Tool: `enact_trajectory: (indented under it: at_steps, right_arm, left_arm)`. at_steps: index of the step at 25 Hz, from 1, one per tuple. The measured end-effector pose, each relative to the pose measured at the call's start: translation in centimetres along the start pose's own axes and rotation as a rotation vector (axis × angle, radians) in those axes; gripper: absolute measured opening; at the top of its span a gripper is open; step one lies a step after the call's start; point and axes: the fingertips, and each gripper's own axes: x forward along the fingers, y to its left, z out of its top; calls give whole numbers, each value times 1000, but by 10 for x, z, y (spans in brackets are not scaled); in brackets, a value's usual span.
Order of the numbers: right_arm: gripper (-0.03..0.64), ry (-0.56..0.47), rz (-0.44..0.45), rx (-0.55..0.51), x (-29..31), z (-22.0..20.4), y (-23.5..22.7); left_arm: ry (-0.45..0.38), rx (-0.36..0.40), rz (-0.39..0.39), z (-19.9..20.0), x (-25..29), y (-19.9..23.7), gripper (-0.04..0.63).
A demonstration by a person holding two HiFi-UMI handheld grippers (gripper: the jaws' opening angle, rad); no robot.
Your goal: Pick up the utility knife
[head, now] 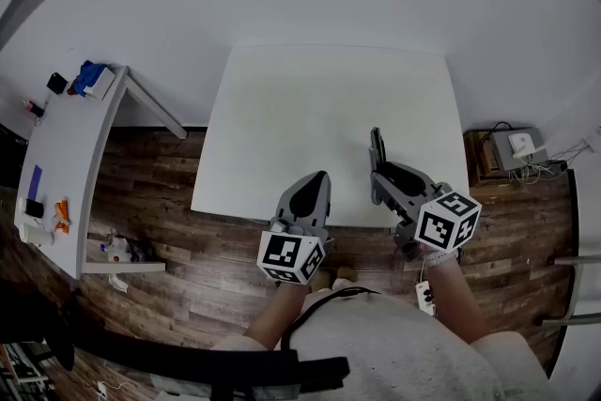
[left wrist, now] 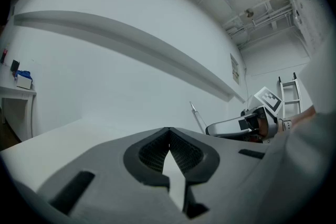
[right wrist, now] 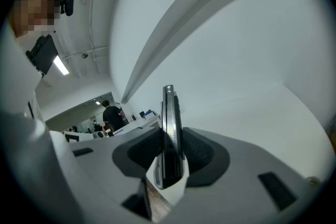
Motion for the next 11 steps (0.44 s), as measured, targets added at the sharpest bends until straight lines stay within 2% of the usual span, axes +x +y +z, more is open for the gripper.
enact_trajectory:
  at_steps: [11]
  right_arm:
    - [138,-14,-24,8,-11,-2,-3]
  left_arm:
    - [-2,0,-12,-3,-1,-9,6]
